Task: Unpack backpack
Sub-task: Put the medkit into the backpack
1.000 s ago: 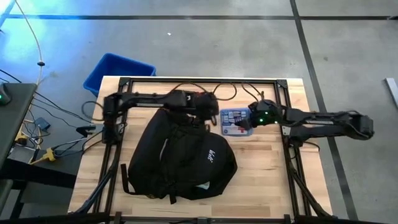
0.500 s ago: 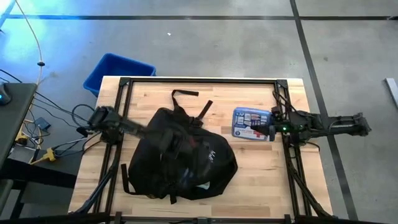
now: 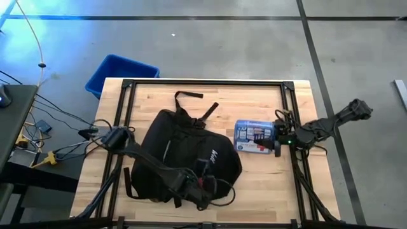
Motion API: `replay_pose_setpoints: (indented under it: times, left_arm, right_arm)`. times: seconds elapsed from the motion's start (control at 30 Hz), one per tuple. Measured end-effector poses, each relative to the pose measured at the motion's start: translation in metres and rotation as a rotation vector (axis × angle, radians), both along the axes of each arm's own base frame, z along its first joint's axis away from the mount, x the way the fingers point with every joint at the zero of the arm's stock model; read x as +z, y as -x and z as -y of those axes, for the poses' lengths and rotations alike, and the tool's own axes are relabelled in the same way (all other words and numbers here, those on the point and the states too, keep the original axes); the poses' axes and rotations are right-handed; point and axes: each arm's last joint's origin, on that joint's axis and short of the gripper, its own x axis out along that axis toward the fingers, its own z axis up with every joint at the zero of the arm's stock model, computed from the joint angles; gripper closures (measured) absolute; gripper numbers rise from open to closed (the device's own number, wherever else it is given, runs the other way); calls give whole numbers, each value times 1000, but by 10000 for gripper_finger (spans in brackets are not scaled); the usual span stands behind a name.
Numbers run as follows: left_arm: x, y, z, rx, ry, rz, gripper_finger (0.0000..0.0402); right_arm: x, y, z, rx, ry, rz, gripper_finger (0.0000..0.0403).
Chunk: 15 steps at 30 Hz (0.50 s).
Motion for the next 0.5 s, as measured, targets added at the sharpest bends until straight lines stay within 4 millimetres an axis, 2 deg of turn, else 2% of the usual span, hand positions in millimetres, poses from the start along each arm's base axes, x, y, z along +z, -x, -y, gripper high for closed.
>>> replay_pose_setpoints:
  times: [0.1,0.17,0.23,0.33,0.37,0.5]
  left_arm:
    - [-3,4,-1,113,-89,-5,169]
    - [0,8,-2,188,-125,0,200]
    - [4,14,-4,247,-151,-20,255]
    - [12,25,-4,297,-188,-58,365]
    - [16,28,-4,315,-200,-57,382]
    - [38,42,3,374,-244,-1,397]
  right_arm:
    - [-2,-4,-11,47,-27,-10,247]
    - [-6,-5,-20,72,-46,-40,247]
    - [-13,-7,-29,79,-61,-81,247]
    - [-24,-11,-48,120,-86,-134,247]
    - [-27,-12,-56,136,-100,-144,247]
    - [-42,-23,-87,187,-152,-133,247]
